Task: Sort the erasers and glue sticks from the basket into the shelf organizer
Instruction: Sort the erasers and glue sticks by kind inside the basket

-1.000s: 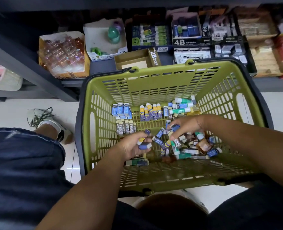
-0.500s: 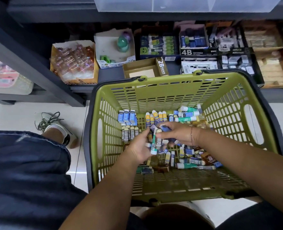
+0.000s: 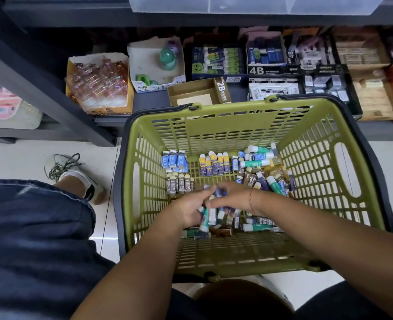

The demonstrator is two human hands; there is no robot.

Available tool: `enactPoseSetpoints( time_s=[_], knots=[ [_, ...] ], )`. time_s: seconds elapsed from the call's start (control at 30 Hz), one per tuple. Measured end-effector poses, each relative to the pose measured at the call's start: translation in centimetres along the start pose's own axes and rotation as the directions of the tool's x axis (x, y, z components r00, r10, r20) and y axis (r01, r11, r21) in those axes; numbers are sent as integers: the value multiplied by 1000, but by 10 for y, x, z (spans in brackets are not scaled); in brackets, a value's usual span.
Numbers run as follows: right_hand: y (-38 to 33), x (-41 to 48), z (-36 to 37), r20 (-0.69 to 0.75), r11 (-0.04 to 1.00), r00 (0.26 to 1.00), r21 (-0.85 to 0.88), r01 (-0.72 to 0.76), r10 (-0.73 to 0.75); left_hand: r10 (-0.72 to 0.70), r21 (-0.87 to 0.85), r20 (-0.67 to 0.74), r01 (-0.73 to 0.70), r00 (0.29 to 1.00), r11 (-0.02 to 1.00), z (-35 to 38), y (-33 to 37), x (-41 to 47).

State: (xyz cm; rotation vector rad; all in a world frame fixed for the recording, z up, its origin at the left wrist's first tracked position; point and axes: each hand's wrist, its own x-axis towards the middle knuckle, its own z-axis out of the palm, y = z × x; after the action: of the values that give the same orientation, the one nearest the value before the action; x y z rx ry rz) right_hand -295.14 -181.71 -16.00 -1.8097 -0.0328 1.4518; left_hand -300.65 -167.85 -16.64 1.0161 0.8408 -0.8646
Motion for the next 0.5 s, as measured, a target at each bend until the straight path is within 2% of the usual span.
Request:
enactPoseSetpoints(
  time_s=[0.13, 0.3, 0.37, 0.5],
  knots=[
    [15, 3, 22, 206, 992, 973, -96, -82, 100, -101, 357, -68, 119, 993, 927, -18, -5, -14],
    [21, 15, 28, 228, 979, 965, -188, -84, 126, -64, 570, -148, 138, 987, 810, -33, -9, -20],
    [25, 20, 24, 218, 977, 966, -186, -100, 140, -55, 603, -148, 135, 987, 787, -32, -11, -20],
    [29, 18, 14, 240, 978, 960, -185, -99, 143, -141, 468, -65, 155, 988, 870, -31, -14, -21]
  ],
)
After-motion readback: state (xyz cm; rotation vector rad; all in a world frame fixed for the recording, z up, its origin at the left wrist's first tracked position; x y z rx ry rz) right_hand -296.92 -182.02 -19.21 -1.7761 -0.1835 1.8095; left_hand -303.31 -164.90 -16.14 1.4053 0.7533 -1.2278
